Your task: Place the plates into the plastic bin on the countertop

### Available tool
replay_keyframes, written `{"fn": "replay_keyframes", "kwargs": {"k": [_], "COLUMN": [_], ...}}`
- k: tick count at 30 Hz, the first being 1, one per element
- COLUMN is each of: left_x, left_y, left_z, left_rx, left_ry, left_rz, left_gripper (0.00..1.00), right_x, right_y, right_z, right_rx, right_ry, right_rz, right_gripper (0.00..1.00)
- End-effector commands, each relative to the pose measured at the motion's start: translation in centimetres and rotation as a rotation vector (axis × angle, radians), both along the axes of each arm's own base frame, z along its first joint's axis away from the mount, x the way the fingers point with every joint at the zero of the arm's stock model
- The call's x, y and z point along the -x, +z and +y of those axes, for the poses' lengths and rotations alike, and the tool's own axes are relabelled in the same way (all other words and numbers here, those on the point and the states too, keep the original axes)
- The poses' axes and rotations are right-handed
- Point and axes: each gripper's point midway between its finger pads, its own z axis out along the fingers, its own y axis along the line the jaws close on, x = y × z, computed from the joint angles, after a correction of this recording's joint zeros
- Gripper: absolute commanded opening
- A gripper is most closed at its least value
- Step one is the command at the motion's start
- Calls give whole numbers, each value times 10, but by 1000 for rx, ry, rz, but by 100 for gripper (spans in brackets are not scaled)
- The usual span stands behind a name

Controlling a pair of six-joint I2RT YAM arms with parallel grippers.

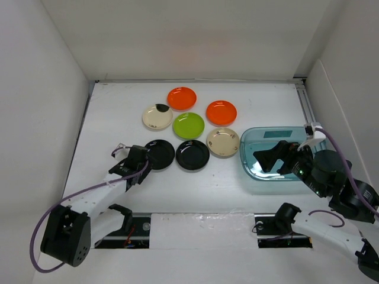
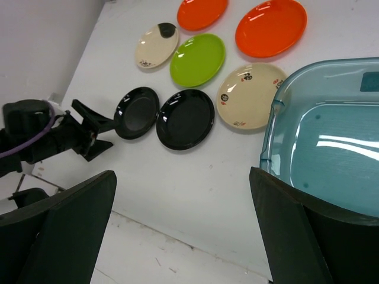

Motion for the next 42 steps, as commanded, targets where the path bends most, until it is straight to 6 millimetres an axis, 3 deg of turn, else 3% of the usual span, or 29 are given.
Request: {"fn": "replay_keyframes", "kwargs": {"k": [1, 2, 5, 6, 11, 15, 17, 20, 27, 29, 30, 31, 32, 35, 37, 39, 42], "left_x": [-15, -17, -14, -16, -7, 3, 4, -7, -28, -38, -41, -45, -44, -41, -36, -26, -14], "left_y": [-2, -3, -17, -17, -25, -27, -22, 6, 112, 146, 159, 171, 172, 187, 191, 211, 221], "left_z": [4, 4, 4, 4, 7, 13, 13, 12, 10, -10, -29, -30, -52, -90, -106, -123, -132], "left_rx": [-3, -2, -22, -19, -24, -16, -15, -13, -47, -7, 0, -17, 28, 120, 180, 253, 293], "left_ry": [80, 87, 94, 102, 128, 156, 148, 131, 33, -82, -223, -242, -358, -566, -645, -746, -827], "left_rz": [-15, -4, 52, 56, 105, 97, 84, 12, -307, -410, -454, -491, -486, -539, -570, -650, -694], "left_gripper": [65, 56, 47, 37, 11, 0, 0, 0, 0, 0, 0, 0, 0, 0, 0, 0, 0], "right_x": [3, 2, 3, 3, 4, 4, 4, 3, -13, -17, -25, -29, -30, -47, -54, -69, -85], "right_y": [26, 24, 24, 24, 28, 28, 28, 27, 13, 6, 4, -3, -2, -12, -15, -41, -63], "right_z": [1, 3, 4, 4, 3, 3, 3, 10, 59, 78, 93, 103, 113, 138, 154, 165, 174], "right_rx": [-75, -74, -75, -75, -75, -75, -75, -89, -101, -105, -116, -113, -123, -122, -133, -84, -70], "right_ry": [25, 25, 34, 34, 36, 36, 36, 58, 177, 233, 250, 271, 304, 325, 371, 366, 363], "right_rz": [-78, -77, -76, -76, -87, -87, -87, -92, -77, -62, -53, -42, -41, -32, -44, 9, 60], "right_gripper": [100, 100, 100, 100, 100, 100, 100, 100, 100, 100, 100, 100, 100, 100, 100, 98, 97]}}
